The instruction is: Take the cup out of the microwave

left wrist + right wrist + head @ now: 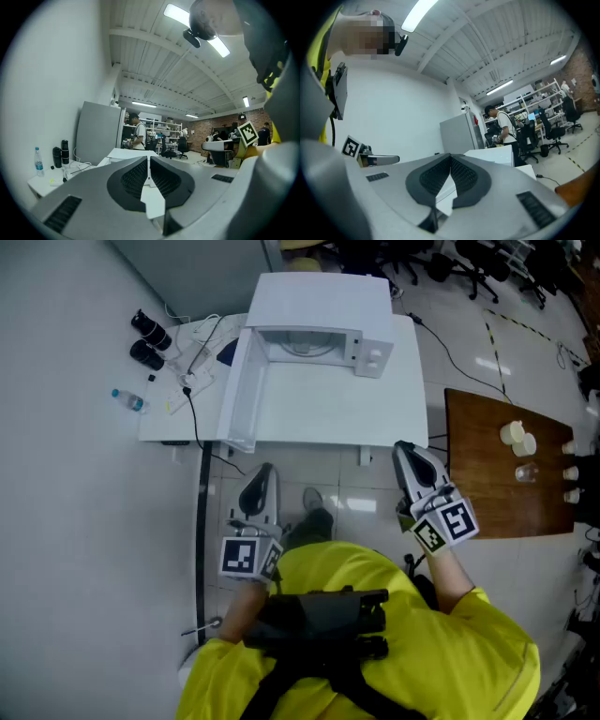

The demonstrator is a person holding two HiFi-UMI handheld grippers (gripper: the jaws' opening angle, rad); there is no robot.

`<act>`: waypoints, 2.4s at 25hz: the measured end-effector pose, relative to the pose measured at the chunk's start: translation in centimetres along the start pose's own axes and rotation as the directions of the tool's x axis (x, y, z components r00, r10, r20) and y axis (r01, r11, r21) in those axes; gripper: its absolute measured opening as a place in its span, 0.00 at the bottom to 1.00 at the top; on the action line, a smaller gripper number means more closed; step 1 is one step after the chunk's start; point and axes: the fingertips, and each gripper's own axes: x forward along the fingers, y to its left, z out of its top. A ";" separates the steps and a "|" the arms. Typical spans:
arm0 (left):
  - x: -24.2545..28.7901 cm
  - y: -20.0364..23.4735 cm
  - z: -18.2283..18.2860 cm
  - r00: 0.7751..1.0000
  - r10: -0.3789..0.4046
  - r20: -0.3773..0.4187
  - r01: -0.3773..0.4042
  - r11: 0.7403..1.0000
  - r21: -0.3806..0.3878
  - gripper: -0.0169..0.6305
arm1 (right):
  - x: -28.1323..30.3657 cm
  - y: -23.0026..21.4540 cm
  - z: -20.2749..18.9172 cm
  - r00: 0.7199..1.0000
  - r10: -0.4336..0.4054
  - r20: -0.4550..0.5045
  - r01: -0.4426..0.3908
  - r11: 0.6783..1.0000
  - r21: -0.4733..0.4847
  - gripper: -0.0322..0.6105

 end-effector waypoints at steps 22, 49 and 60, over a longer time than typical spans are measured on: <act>23.8 12.2 -6.4 0.990 0.029 -0.137 -0.042 0.995 -0.092 0.06 | 25.7 -10.5 -2.9 0.990 0.033 -0.138 -0.033 0.999 0.004 0.06; 52.2 17.0 -27.0 0.955 0.157 -0.251 -0.150 0.987 0.048 0.56 | 25.2 -18.6 -17.4 0.944 0.100 -0.316 -0.048 0.985 0.167 0.06; 41.7 15.9 -24.6 0.957 0.162 -0.240 -0.142 0.985 0.098 0.56 | 24.5 -19.5 -17.4 0.954 0.063 -0.294 -0.011 0.985 0.174 0.06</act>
